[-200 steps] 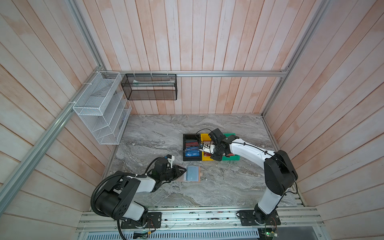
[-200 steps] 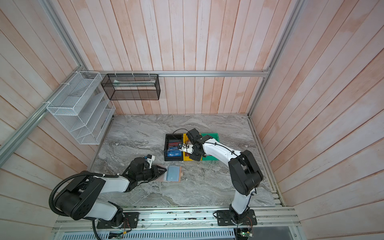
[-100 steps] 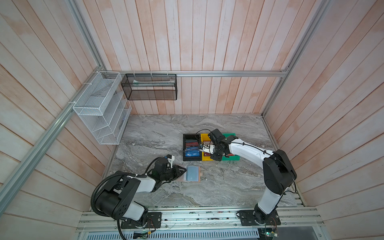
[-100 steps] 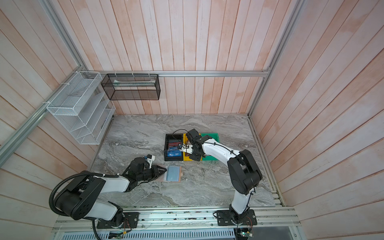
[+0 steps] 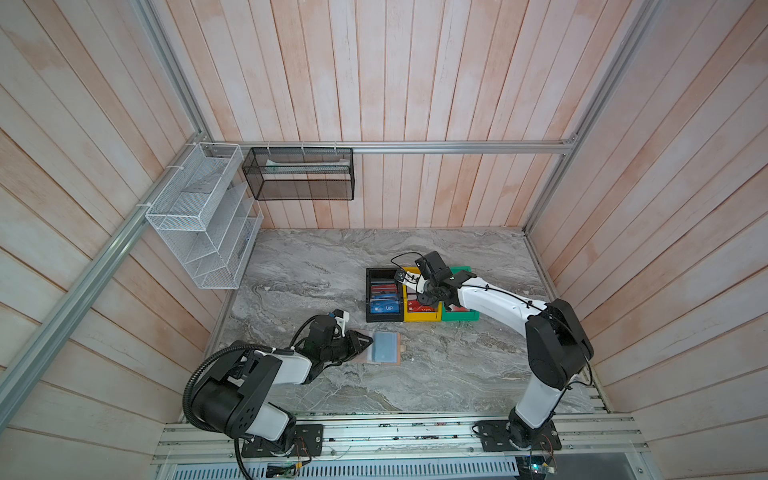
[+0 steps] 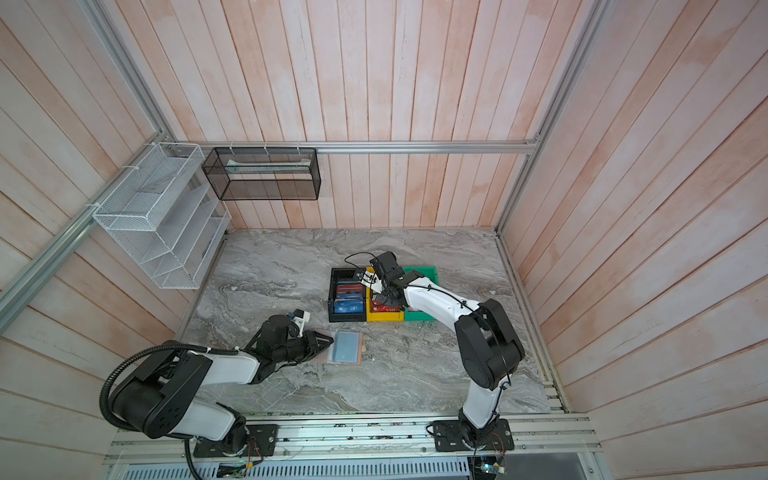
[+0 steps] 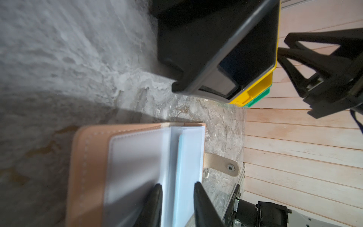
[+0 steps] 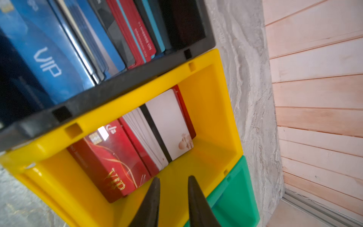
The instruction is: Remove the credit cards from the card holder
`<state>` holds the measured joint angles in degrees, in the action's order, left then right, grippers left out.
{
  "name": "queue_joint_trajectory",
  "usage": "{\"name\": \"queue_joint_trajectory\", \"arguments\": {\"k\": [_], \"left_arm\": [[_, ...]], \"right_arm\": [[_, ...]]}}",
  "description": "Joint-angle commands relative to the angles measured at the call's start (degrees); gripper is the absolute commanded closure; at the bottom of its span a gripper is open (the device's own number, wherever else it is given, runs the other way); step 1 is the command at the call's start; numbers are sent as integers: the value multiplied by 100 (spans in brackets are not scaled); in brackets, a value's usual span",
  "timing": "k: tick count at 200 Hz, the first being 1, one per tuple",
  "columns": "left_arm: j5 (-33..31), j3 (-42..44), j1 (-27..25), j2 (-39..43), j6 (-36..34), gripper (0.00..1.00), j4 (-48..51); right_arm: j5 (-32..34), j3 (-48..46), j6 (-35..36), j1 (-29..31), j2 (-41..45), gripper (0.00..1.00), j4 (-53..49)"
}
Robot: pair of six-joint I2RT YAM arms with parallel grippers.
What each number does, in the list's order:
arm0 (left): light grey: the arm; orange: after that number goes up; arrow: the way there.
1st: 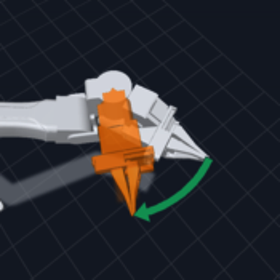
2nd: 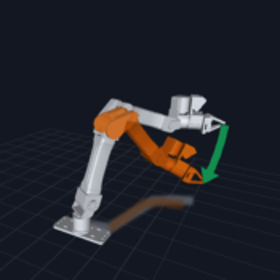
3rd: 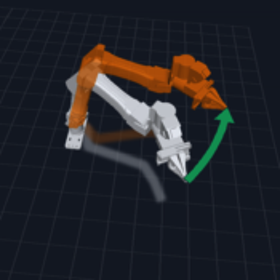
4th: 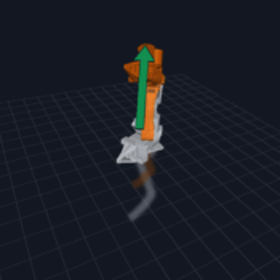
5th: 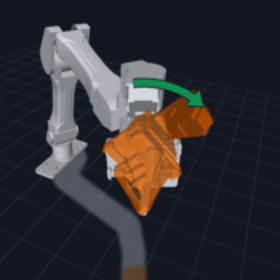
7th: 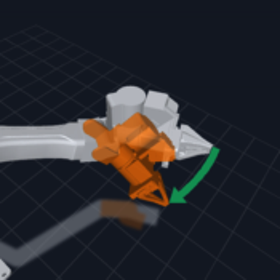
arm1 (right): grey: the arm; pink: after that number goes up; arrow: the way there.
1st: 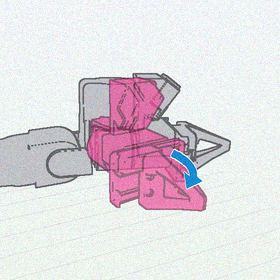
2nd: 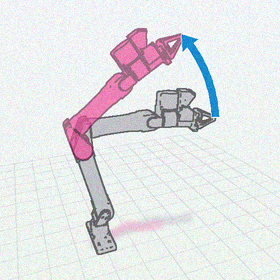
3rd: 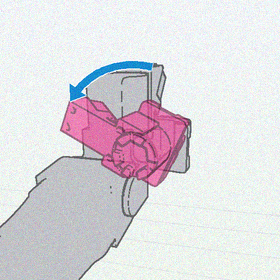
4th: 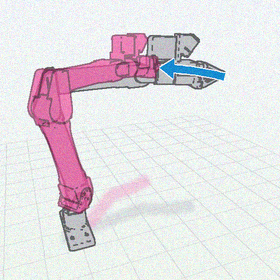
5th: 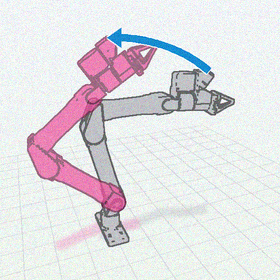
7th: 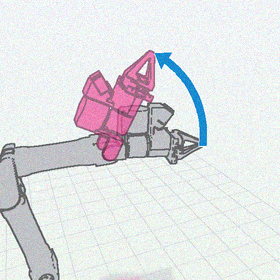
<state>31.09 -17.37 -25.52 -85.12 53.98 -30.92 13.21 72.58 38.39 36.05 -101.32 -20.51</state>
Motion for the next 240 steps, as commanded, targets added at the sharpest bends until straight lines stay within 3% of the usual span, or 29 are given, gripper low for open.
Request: {"name": "queue_joint_trajectory", "arguments": {"k": [1,32,82,99,121,153,240], "left_arm": [[24,9,29,11,-107,69,-102],[-2,-19,29,108,-124,69,28],[-57,-48,29,134,-126,69,188],[-51,-31,29,144,-116,69,191],[-72,4,29,148,-107,69,187],[-33,-22,29,129,-115,69,178],[-50,39,29,-46,-89,69,-19]], "right_arm": [[-311,-175,-539,65,536,74,363],[-1053,-459,-1598,178,1359,74,102],[-3786,-2072,-4482,217,2786,74,1028],[-4099,-2775,-5296,371,3102,74,1690],[-4007,-3479,-6034,627,3279,74,2440],[-3939,-3766,-6373,829,3078,76,2702],[-3909,-3521,-6315,1039,2191,81,2663]]}}
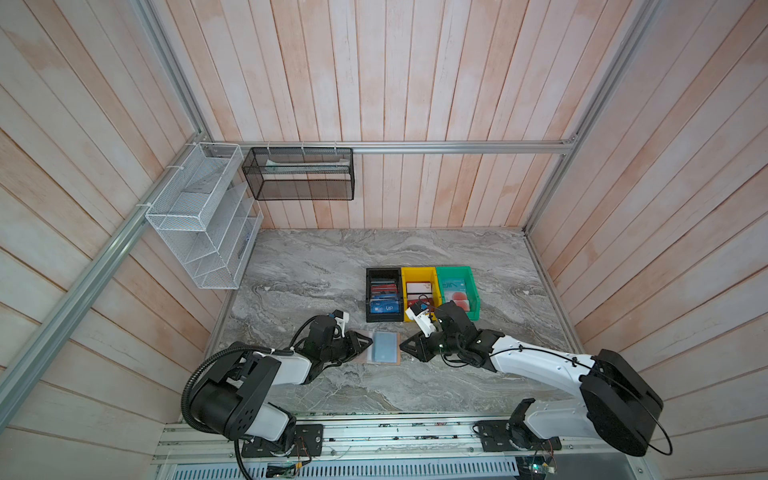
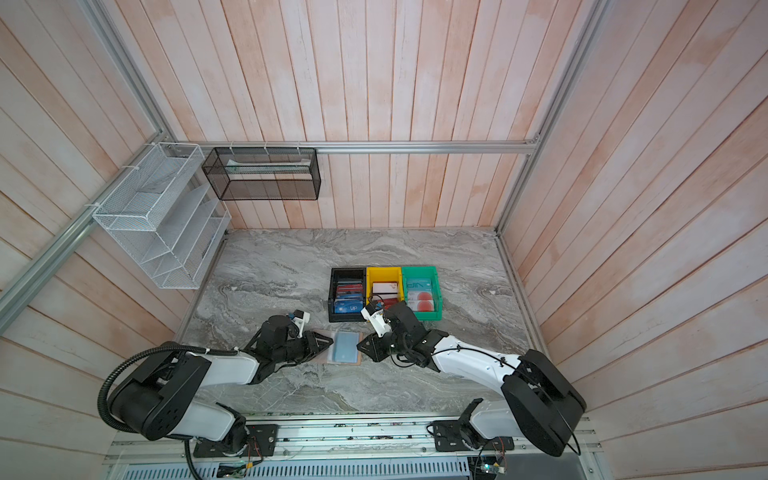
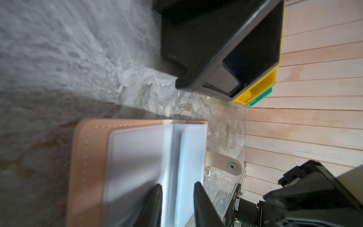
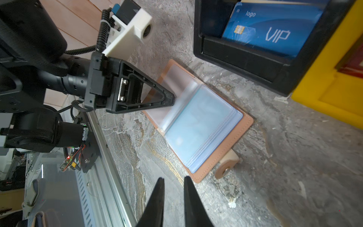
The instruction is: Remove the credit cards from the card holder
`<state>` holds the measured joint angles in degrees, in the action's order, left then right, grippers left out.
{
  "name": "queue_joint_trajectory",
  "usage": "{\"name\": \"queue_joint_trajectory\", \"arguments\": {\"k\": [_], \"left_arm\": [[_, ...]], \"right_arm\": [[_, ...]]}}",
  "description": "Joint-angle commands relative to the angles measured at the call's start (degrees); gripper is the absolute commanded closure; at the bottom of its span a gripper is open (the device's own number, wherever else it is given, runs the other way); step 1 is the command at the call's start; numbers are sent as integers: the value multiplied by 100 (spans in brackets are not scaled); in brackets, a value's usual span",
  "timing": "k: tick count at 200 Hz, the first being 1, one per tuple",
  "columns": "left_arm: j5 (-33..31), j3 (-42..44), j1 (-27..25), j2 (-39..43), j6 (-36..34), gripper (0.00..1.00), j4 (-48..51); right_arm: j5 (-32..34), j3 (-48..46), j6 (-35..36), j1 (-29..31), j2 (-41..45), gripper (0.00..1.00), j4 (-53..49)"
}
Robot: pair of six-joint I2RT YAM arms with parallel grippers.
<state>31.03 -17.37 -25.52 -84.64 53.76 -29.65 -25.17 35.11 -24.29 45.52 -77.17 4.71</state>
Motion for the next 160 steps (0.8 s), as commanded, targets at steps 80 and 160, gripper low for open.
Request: {"name": "queue_joint_trajectory", "arguments": {"k": [80,160], "left_arm": [[-18,84,32,296,-65,69,101],[-438,120,135,858,-454,69,1260]], "right_arm": [[216,760,-34,196,-1296,89,-107],[559,1171,-32,316,-2150,92,-564]]}}
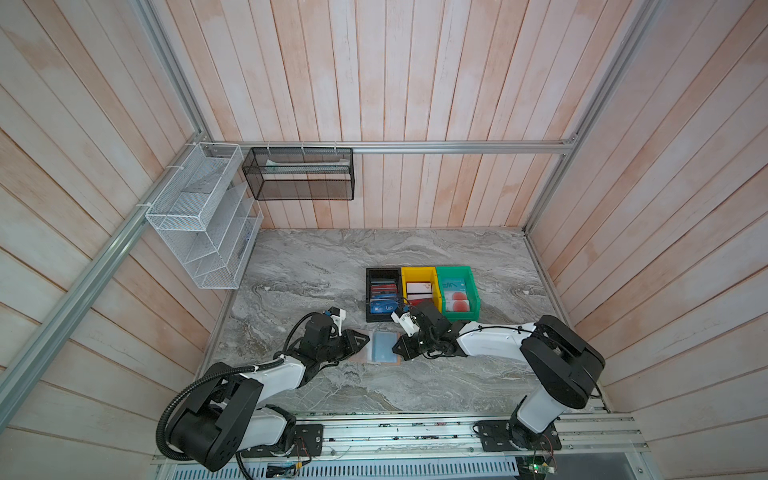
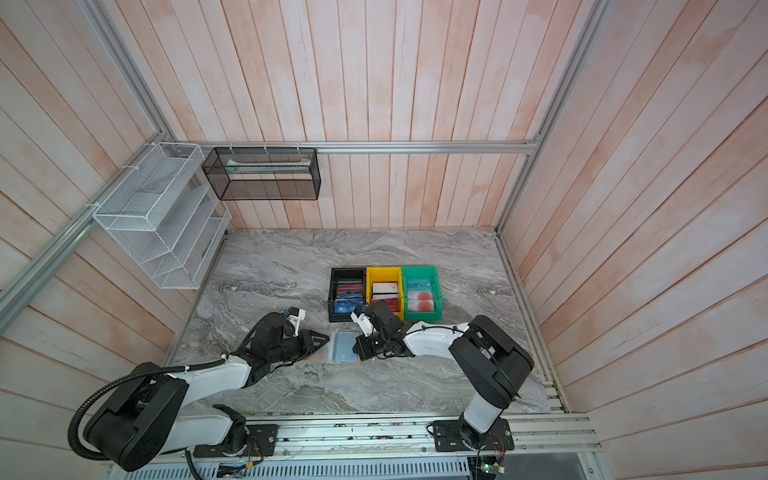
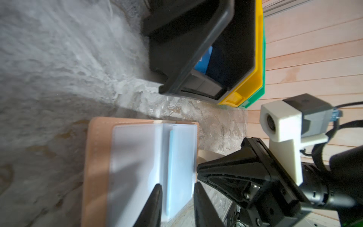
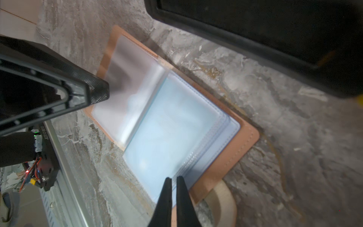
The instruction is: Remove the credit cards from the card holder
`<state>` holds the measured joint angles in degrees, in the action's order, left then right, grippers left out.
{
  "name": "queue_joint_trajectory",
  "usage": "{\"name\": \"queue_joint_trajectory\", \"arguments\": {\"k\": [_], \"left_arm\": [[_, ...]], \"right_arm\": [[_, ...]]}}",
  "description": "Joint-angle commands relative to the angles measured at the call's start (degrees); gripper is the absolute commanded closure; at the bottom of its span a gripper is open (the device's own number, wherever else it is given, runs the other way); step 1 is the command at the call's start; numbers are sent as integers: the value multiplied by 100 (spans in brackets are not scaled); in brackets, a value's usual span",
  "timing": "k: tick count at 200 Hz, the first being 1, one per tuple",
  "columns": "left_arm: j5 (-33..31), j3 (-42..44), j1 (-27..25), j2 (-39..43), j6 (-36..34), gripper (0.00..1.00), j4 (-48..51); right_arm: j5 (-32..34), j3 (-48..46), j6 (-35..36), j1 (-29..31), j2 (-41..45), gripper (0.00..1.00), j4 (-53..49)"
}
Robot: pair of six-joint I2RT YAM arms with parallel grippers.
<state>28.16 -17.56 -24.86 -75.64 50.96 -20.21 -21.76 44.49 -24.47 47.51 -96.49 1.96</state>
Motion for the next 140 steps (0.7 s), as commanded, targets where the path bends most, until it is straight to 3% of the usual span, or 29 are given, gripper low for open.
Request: {"name": "queue_joint_trajectory", "arguments": {"k": [1,72,140], "left_arm": [[-153,148,74,-45,-174,69,316],[-365,384,78,-467,-237,69,345],[-355,369,78,-460,-258,70,340]], "right_arm": [[217,243,-10,118,-228,92,-299],[416,962,182,486,-768,92,-828],[578,1160,295,540,-641,92,-1089]]}}
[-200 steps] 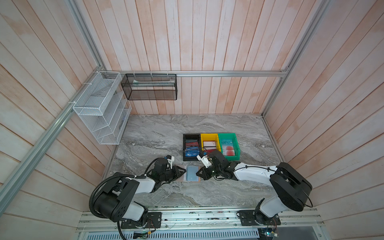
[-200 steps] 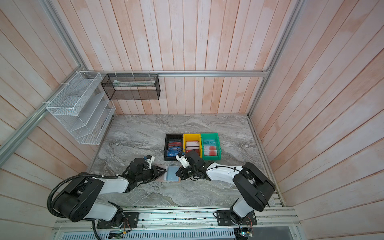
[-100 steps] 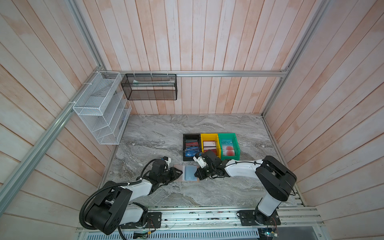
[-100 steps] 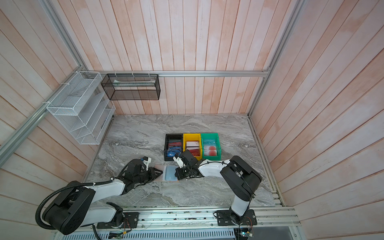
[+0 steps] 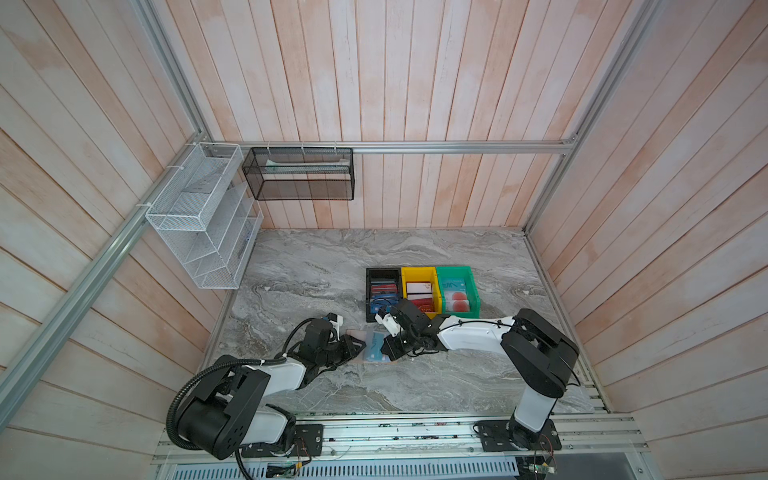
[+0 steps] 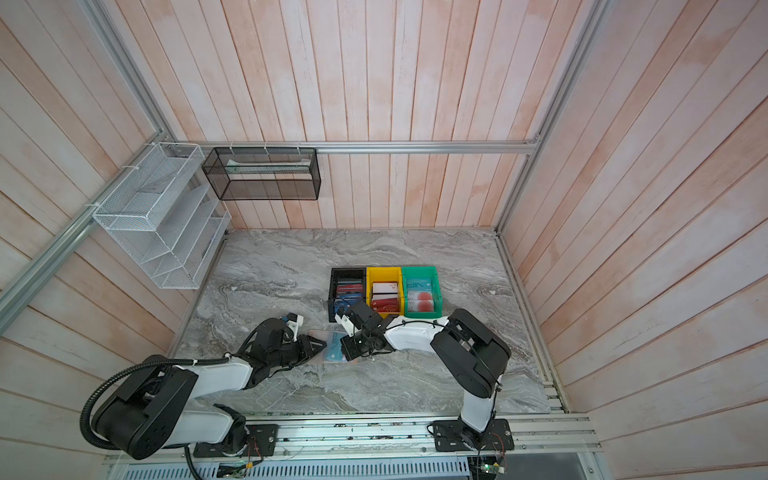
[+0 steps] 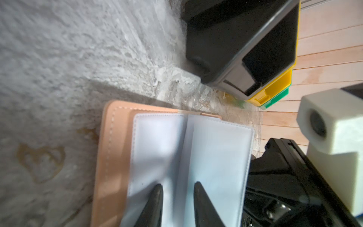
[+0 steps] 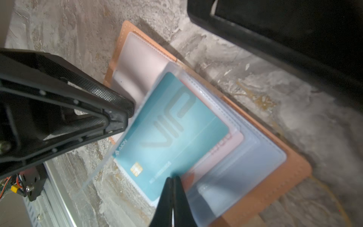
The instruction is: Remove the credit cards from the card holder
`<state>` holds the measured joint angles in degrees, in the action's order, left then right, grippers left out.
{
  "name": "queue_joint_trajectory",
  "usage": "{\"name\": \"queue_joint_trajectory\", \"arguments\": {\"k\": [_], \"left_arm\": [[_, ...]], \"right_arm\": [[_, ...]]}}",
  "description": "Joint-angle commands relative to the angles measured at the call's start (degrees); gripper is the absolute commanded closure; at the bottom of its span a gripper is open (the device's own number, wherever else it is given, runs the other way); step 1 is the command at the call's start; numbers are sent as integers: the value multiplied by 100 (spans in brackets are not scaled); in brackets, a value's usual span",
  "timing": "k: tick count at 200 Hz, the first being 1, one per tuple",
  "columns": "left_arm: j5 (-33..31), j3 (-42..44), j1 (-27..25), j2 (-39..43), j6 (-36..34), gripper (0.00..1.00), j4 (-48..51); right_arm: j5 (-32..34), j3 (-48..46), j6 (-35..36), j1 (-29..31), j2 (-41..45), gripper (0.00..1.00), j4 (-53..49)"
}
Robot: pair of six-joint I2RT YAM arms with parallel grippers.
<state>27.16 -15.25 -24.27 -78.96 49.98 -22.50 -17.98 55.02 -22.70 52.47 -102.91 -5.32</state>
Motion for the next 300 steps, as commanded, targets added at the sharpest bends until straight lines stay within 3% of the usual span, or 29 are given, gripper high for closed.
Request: {"name": "queue_joint_trajectory", "arguments": {"k": [1,117,190,228,262,300], "left_arm": [[-255,141,19,-128,-161,70,570],[-245,118,19,40,-196,70,738],[-315,102,128,771,-373,70,1453],[-268,-159,140,1759,-447,70,2247],[22,-149,177,2402,-218,67,2097],[276,137,195,2318,232,67,1263]], "right_arm": [[208,110,126,40,5,92,-367],[135,1290,582,97,-600,92,-1010],[-118,1472,637,145,-846,92,-918],[-306,1506,651,174,-839,92,-842],[-506,1743,635,234,-1025,92,-754],[-436,1897,570,267,-1168,92,-818]]}}
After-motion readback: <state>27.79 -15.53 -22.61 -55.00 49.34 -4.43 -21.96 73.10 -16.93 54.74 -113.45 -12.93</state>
